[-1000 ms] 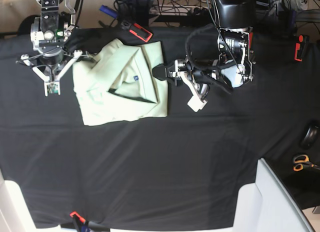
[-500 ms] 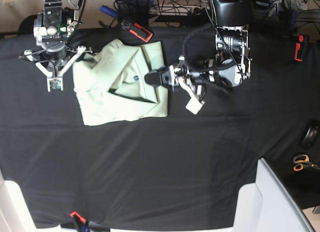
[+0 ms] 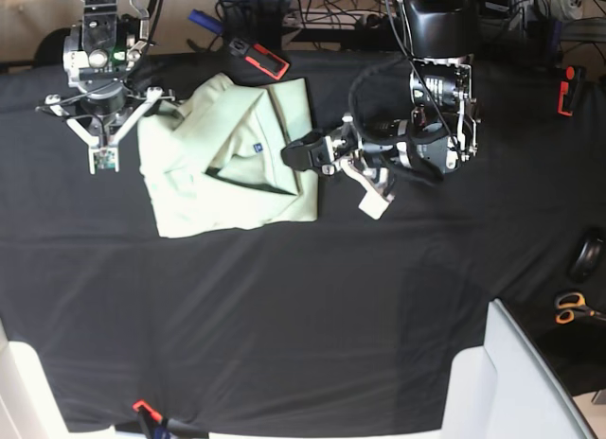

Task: Fold the T-shirt properly
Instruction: 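Move the left gripper to the collar side of the folded shirt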

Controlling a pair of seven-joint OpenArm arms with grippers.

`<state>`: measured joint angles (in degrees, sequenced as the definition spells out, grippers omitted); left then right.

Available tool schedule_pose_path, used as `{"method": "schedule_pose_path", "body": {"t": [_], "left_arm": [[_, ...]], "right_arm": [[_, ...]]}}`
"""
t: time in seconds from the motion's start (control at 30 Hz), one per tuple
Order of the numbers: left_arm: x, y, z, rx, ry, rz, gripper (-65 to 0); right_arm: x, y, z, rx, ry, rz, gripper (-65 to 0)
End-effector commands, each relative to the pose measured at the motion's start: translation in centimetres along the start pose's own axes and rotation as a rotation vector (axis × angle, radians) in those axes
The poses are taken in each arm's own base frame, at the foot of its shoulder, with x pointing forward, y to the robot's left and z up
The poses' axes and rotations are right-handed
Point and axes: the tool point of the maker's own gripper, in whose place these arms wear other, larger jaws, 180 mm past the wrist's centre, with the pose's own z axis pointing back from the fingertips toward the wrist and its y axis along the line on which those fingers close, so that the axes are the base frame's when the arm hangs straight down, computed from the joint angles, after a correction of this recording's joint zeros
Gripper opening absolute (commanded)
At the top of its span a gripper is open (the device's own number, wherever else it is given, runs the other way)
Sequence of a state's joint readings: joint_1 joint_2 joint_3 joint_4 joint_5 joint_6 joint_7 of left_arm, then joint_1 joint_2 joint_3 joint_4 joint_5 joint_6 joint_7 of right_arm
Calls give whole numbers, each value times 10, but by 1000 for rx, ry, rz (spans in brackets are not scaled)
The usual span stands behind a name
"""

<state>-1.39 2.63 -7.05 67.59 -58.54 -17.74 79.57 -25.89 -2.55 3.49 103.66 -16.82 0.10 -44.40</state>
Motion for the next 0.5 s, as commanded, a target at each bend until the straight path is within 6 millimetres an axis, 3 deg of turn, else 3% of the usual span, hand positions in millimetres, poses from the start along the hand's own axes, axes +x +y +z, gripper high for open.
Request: {"method": "schedule_pose_path", "body": {"t": [0.0, 0.23, 0.47], "left_arm": [[12, -13, 0, -36, -38, -14, -333], [19, -14, -1, -31, -73, -15, -333], [17, -21, -19, 16, -21, -101, -338]], "right_arm": [[11, -5, 3, -17, -41, -3, -638], [11, -5, 3, -17, -41, -3, -638], [11, -5, 3, -17, -41, -3, -638]]}}
